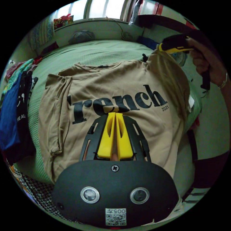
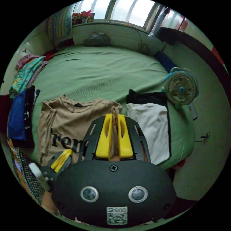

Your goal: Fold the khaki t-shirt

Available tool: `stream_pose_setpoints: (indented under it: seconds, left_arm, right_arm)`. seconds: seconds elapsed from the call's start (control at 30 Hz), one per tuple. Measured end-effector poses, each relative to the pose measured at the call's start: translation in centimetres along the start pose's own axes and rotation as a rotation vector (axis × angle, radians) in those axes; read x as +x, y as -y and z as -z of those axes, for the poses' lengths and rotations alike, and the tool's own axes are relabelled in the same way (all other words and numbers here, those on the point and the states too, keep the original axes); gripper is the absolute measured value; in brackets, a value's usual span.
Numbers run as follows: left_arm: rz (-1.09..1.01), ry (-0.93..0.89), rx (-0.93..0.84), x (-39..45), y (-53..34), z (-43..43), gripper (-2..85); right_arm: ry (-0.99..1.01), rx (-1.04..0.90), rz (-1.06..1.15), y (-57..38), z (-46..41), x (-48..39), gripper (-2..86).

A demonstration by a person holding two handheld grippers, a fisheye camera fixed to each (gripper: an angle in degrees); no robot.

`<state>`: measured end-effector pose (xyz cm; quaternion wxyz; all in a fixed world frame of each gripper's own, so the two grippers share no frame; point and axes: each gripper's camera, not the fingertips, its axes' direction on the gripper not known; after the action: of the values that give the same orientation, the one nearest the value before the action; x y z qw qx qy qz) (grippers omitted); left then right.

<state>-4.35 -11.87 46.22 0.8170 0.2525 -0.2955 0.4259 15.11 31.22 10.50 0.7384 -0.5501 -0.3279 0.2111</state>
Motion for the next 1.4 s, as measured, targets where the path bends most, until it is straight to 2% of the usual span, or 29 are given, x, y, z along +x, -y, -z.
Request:
stream_pose_setpoints:
  seconds: [0.13,0.4,0.6,0.7,0.83,0.93,1.03,1.2,1.4]
  left_arm:
    - [0.036,-0.073,0.004,-1.7,-0.7,0.2,-0.7]
    - [0.015,-0.075,-0.001,-3.7,-2.2,0.7,-0.6]
    - [0.017,-0.041,0.003,-4.9,-3.6,1.4,-0.6]
    - [0.019,-0.041,0.004,-5.8,-4.3,1.8,-0.6]
    - [0.019,-0.039,0.005,-6.9,-5.2,2.3,-0.6]
    - [0.018,-0.031,0.005,-7.8,-6.0,2.8,-0.6]
    - [0.024,-0.031,0.007,-8.8,-6.9,3.4,-0.6]
    - [0.050,-0.071,0.038,-11.4,-8.7,5.1,-0.6]
    - [0.100,0.010,0.119,-15.1,-11.2,10.6,-0.5]
  right_arm:
    - [0.132,0.034,-0.019,-0.9,1.3,0.5,5.1]
    - [0.077,-0.020,0.066,-9.5,-1.3,4.6,6.0]
    - [0.108,-0.110,-0.006,-14.3,-5.1,6.2,5.2]
    - [0.047,-0.080,0.029,-15.4,-5.0,5.5,2.1]
    - [-0.030,0.061,0.108,-17.8,-3.0,3.5,0.8]
    - [0.084,0.086,0.161,-20.0,-3.1,2.3,0.5]
    - [0.099,0.018,0.206,-21.7,-4.9,1.1,0.4]
    - [0.111,0.022,0.179,-24.2,-6.0,1.4,0.8]
    - [0.111,0.059,0.095,-27.2,-6.3,3.4,2.8]
